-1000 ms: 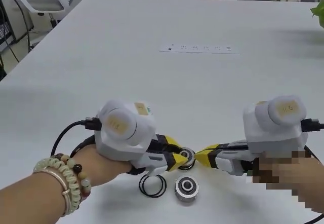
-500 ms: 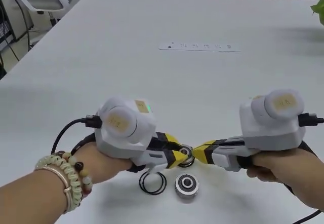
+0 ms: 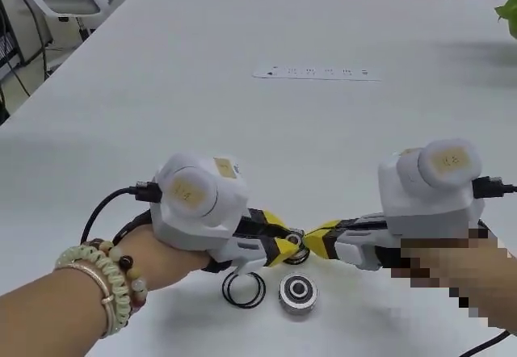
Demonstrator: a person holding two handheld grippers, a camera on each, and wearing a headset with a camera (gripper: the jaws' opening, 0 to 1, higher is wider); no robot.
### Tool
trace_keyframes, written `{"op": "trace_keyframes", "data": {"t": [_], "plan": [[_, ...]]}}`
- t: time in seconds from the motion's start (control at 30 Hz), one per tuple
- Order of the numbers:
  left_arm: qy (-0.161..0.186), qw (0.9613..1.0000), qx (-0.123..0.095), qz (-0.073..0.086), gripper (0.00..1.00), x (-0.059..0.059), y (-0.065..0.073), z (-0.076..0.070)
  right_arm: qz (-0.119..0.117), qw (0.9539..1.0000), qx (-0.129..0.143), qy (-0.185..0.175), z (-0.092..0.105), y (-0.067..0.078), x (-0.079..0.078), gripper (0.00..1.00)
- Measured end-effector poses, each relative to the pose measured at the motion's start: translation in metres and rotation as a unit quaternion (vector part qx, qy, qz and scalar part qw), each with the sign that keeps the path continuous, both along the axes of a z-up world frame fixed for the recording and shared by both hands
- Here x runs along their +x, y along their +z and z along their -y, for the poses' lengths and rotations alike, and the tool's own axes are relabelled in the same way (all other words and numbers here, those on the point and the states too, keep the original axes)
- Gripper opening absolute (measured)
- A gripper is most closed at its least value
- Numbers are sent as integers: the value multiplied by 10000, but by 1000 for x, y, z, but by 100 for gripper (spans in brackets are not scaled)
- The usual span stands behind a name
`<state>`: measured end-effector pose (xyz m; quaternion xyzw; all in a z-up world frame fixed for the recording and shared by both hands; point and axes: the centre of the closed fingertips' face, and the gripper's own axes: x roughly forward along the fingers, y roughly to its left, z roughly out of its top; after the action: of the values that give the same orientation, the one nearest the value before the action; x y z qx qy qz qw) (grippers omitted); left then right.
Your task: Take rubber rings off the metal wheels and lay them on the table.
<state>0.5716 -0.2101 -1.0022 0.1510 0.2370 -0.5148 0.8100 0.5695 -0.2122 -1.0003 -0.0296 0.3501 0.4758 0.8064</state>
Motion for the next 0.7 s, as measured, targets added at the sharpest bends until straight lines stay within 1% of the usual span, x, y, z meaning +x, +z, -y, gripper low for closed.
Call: {"op": "trace_keyframes", "data": {"t": [0.13, 0.3, 0.33, 0.37, 0.4, 0.43, 0.47, 0.5, 0.53, 0.63, 0.7], "plan": [[4, 10000, 0, 1, 13, 0, 0, 0, 75, 9999, -17, 63, -2, 1, -1, 0], [6, 10000, 2, 3, 13, 0, 0, 0, 75, 9999, 47, 77, -3, 3, -1, 0], [6, 10000, 2, 4, 13, 0, 0, 0, 63, 9998, 137, 130, -6, 5, -2, 0], [11, 10000, 0, 4, 13, 0, 0, 0, 146, 9991, 355, 171, -11, 13, -2, 0], [17, 10000, -2, 7, 13, 0, 0, 0, 243, 9980, 580, 112, -18, 25, 0, 0], [25, 10000, -4, 7, 13, 1, 0, 0, 225, 9989, 401, 127, -16, 22, -1, 0], [28, 10000, -8, 6, 13, 1, 0, 1, 380, 9988, 243, 194, -15, 18, 0, 0], [27, 10000, -10, 10, 13, 1, 0, 1, 406, 9986, 243, 229, -16, 17, -1, 0], [31, 10000, -16, 7, 13, 1, 0, 1, 344, 9990, 182, 240, -14, 13, -2, 0], [38, 10000, -20, 11, 13, 1, 0, 1, 330, 9992, 141, 166, -10, 12, 0, 0], [58, 10000, -47, 19, 13, 1, 0, 1, 266, 9995, 135, 66, -7, 11, 2, 0]]}}
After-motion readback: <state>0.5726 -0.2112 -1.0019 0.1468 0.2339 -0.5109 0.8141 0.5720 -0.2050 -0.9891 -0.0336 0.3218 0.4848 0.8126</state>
